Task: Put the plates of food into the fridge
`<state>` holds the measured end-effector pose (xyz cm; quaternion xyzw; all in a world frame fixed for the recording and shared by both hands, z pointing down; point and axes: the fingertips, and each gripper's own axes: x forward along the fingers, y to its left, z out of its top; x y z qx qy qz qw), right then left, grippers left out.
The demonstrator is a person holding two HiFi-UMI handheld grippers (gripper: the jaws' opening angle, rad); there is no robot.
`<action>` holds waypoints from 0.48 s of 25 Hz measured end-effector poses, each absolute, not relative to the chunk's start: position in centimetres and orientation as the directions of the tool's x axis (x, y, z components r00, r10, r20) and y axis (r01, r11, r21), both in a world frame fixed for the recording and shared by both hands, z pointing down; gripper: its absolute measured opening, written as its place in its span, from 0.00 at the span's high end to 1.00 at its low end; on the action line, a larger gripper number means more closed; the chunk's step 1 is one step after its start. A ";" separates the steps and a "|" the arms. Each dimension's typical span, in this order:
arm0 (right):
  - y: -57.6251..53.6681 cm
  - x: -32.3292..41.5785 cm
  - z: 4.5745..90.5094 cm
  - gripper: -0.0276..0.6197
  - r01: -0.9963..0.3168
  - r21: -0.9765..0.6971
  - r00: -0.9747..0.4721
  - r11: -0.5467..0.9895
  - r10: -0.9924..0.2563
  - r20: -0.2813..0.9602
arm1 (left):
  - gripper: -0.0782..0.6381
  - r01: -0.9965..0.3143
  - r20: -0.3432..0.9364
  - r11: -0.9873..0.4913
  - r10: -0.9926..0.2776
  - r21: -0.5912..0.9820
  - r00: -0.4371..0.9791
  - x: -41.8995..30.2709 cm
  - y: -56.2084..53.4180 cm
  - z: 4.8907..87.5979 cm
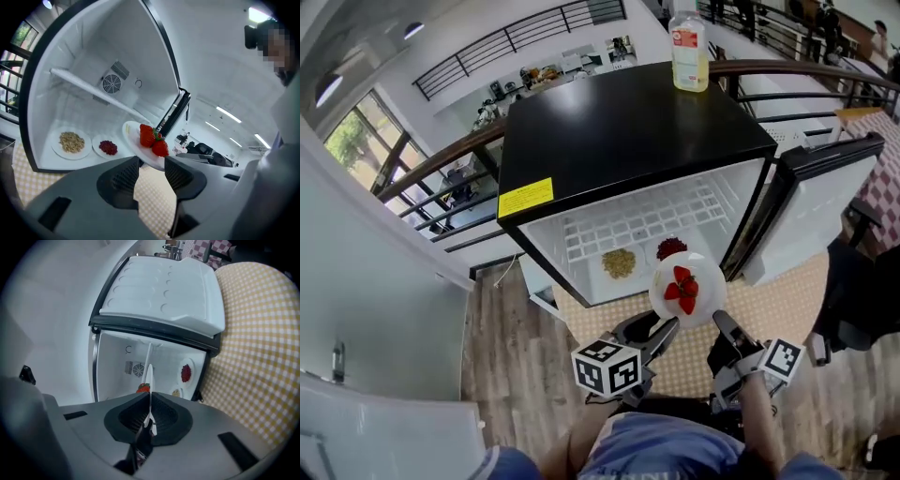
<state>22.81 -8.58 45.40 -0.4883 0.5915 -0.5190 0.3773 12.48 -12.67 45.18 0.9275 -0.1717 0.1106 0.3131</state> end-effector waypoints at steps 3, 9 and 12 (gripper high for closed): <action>-11.4 21.3 43.4 0.92 -0.181 -0.982 -0.287 0.043 -0.958 0.011 | 0.64 -0.414 0.280 -0.723 -0.307 0.553 0.910 10.4 -14.9 43.0; -16.8 19.0 40.3 0.92 -0.197 -0.974 -0.326 0.114 -0.944 -0.045 | 0.64 -0.455 0.242 -0.709 -0.387 0.538 0.890 7.9 -19.6 40.2; -19.7 18.7 39.8 0.92 -0.198 -0.973 -0.317 0.116 -0.947 -0.049 | 0.64 -0.469 0.235 -0.680 -0.412 0.564 0.880 7.4 -22.3 39.8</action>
